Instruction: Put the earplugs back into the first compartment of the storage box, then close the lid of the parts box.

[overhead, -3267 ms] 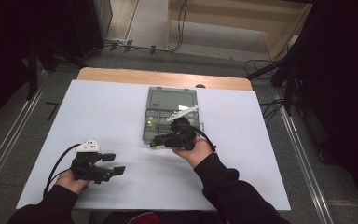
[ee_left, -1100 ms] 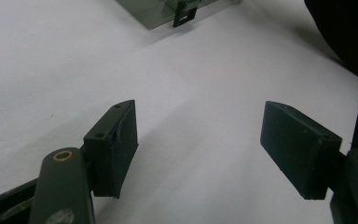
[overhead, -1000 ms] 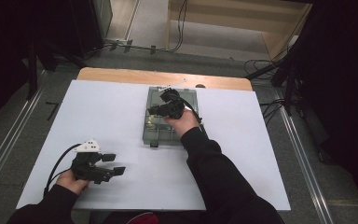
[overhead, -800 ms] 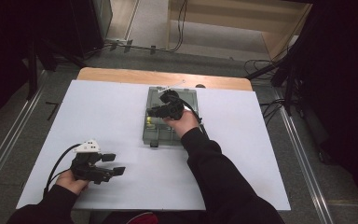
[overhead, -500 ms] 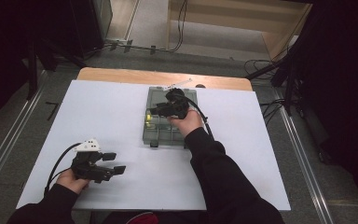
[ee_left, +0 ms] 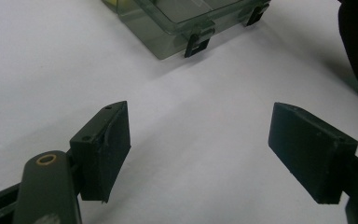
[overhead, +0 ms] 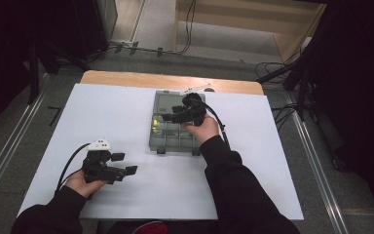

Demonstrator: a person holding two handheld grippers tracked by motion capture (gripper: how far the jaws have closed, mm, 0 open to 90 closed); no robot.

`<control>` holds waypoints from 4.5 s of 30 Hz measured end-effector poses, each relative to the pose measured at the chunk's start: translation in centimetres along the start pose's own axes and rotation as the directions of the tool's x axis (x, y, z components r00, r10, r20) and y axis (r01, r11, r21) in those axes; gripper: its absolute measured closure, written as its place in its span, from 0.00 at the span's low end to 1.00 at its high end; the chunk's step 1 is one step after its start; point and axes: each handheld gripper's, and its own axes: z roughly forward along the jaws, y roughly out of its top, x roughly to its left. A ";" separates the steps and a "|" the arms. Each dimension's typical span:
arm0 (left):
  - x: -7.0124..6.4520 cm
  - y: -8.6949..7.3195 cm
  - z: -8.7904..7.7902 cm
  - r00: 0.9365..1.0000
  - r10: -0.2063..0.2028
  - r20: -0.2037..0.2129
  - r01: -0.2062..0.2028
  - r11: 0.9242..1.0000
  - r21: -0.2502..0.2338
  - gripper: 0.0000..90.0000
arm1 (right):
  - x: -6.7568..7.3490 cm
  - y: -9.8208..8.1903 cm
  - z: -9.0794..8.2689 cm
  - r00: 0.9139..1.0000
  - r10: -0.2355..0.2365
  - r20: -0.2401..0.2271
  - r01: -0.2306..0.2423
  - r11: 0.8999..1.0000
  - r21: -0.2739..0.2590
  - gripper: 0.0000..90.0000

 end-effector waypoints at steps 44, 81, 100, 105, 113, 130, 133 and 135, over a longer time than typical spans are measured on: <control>1.8 6.4 4.0 0.996 -0.078 -0.033 0.077 0.997 -0.023 0.28 | -4.1 -4.3 -5.2 0.982 0.129 0.140 -0.123 0.991 -0.054 0.36; 5.4 13.6 10.2 0.974 -0.102 -0.205 0.089 0.994 -0.068 0.30 | -6.2 -4.4 -5.4 0.949 0.196 0.248 -0.180 0.980 -0.084 0.35; 7.3 16.1 13.5 0.956 -0.109 -0.274 0.091 0.993 -0.076 0.30 | -8.8 -3.0 -3.8 0.917 0.251 0.310 -0.226 0.967 -0.114 0.35; 7.8 16.5 14.4 0.947 -0.109 -0.303 0.096 0.994 -0.058 0.30 | -9.3 -3.0 -2.9 0.902 0.263 0.342 -0.241 0.965 -0.105 0.35; 8.3 16.3 15.4 0.931 -0.138 -0.337 0.121 0.990 -0.073 0.30 | -10.1 -3.7 -1.4 0.878 0.287 0.383 -0.279 0.957 -0.076 0.35; 8.7 15.5 16.7 0.931 -0.149 -0.334 0.135 0.989 -0.064 0.29 | -9.8 -3.9 0.2 0.877 0.282 0.390 -0.286 0.957 -0.049 0.30; 9.0 15.4 16.9 0.938 -0.190 -0.289 0.177 0.982 -0.070 0.29 | -10.0 -4.0 0.2 0.877 0.296 0.379 -0.302 0.952 -0.046 0.29; 9.0 15.4 16.9 0.940 -0.185 -0.285 0.174 0.983 -0.064 0.27 | -10.1 -4.0 0.1 0.878 0.314 0.360 -0.322 0.946 -0.040 0.28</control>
